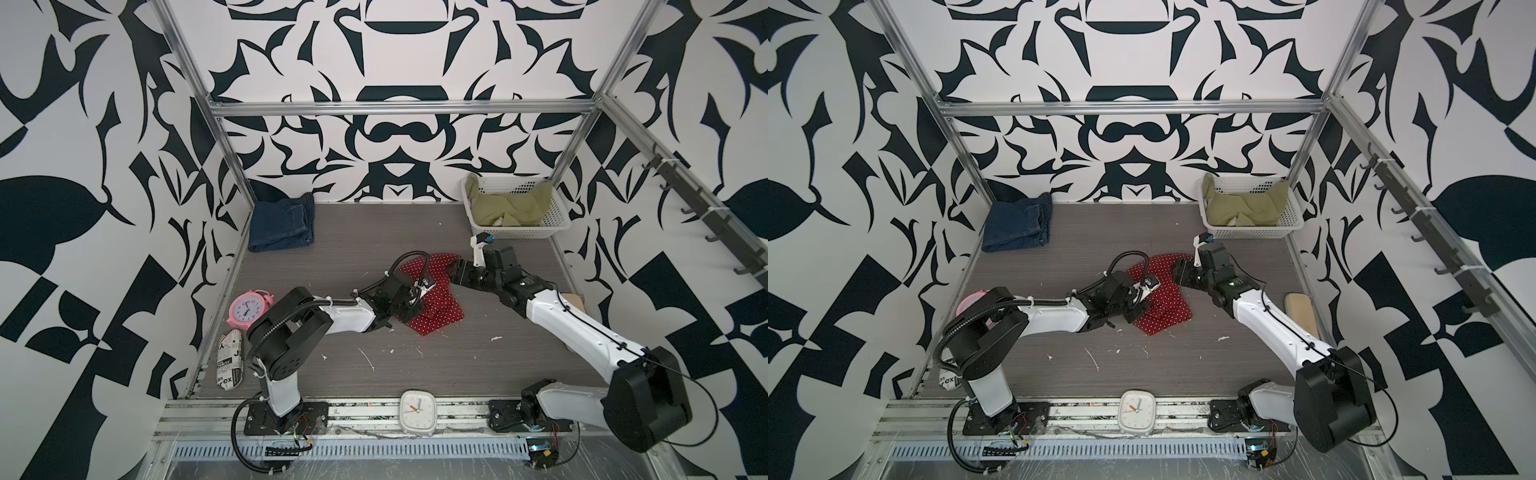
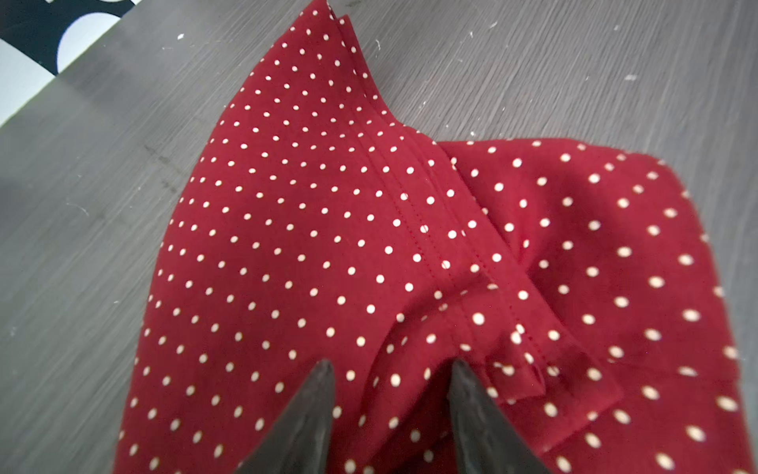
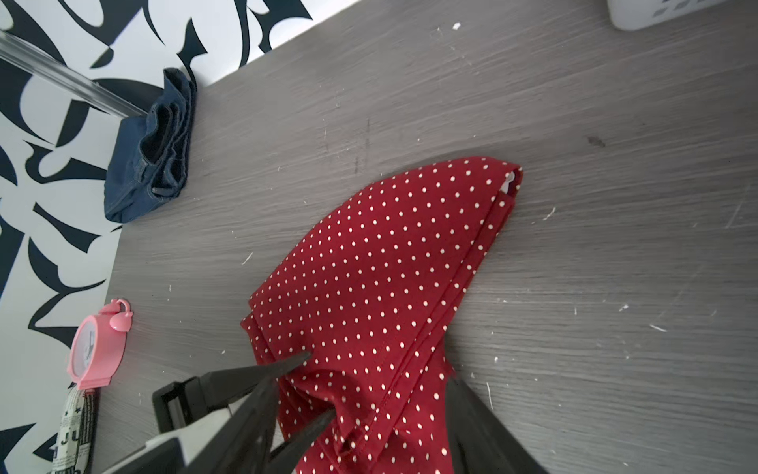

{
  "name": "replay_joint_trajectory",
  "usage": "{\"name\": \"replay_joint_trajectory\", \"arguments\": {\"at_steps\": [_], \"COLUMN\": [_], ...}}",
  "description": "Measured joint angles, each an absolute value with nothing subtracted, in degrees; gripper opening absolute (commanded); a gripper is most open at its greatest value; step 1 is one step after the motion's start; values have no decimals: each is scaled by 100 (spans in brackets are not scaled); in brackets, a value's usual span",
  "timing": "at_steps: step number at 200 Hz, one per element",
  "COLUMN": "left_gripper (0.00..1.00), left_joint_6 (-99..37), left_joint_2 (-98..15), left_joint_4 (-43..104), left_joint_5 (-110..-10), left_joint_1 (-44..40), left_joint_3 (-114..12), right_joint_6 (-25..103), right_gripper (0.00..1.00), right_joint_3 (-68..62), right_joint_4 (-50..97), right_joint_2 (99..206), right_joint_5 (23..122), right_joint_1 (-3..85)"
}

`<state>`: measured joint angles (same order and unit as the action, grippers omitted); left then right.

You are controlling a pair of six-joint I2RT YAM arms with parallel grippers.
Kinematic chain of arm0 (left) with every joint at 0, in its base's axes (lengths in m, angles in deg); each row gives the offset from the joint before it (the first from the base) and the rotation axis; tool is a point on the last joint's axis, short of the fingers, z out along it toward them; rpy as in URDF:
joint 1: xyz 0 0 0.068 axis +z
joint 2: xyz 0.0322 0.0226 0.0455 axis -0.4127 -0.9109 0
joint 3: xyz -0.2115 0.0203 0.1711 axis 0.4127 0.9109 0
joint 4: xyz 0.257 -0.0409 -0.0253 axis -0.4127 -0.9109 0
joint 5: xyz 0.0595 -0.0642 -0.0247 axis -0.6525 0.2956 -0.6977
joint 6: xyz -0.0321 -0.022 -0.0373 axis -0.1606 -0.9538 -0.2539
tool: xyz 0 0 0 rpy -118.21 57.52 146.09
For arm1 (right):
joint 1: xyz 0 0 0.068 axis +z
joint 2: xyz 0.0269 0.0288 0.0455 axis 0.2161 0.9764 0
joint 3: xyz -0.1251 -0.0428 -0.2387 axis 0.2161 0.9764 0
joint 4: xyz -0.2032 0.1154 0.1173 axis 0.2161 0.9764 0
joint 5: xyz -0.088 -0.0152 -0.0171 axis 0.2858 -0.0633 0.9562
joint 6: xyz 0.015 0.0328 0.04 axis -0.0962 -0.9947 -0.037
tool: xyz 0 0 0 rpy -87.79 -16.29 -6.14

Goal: Fold and stack the skirts
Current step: 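Lower the red skirt onto the table with both grippers holding its edges, then regrasp the red skirt's waistband edges with both grippers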

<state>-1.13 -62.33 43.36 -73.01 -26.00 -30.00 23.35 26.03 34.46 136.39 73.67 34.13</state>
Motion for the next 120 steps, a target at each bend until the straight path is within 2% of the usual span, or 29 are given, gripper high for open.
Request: {"name": "replay_joint_trajectory", "arguments": {"at_steps": [10,43,53,120], "left_gripper": [24,8,0,0], "left_joint_6": [-130,-144,-117,-305], "left_joint_2": [-6230,-6150,-6064,-4982], "left_joint_4": [4292,4180,4121,3743], "left_joint_5": [-7308,-7456,-7522,-8165], "left_joint_1": [-2602,-2600,-2602,-2580], "left_joint_3": [-3005,-3022,-3022,-3385], "right_joint_6": [2353,2379,2379,2322], "right_gripper": [68,67,67,64], "right_joint_3": [2630,2667,2684,2957], "right_joint_4": [3455,3450,3446,3380], "right_joint_2": [13604,13465,13419,13211], "right_joint_5": [7356,7347,7350,7118], "right_joint_1": [3397,3367,3354,3345]}}
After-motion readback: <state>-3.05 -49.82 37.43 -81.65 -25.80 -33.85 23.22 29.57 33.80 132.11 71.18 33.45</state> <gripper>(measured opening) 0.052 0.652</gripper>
